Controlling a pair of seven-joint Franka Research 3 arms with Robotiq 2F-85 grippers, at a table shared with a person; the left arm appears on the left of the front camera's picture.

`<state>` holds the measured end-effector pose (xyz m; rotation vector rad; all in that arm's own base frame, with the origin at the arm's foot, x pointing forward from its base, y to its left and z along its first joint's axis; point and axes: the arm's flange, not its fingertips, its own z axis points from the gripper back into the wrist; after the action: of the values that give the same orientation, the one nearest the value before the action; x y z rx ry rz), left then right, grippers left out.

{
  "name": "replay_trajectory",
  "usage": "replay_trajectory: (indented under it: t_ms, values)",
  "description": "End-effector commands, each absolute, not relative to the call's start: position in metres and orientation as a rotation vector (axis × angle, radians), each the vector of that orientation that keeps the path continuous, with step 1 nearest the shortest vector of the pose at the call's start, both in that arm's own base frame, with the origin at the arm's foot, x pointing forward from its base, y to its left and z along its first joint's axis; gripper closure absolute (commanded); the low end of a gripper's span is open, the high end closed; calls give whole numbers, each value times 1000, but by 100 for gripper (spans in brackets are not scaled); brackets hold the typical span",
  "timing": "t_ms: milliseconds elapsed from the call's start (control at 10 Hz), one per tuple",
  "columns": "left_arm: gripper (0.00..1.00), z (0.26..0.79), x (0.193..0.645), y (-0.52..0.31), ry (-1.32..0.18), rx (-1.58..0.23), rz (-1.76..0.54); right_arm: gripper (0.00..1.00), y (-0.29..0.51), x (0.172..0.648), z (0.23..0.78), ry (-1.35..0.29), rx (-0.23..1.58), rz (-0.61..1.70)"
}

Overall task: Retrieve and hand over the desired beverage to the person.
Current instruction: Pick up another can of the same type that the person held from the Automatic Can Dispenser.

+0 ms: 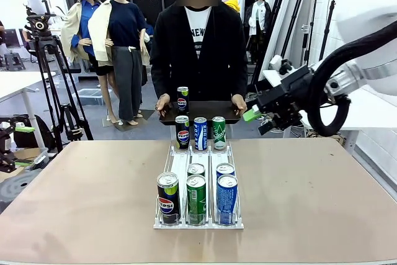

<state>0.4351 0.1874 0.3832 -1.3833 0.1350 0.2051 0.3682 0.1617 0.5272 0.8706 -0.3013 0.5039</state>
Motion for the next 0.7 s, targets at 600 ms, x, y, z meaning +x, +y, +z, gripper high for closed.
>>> replay_trajectory:
  t_ms: [600]
  values:
    - [0,386,431,188,135,-1378,203,0,264,344,560,-225,539,653]
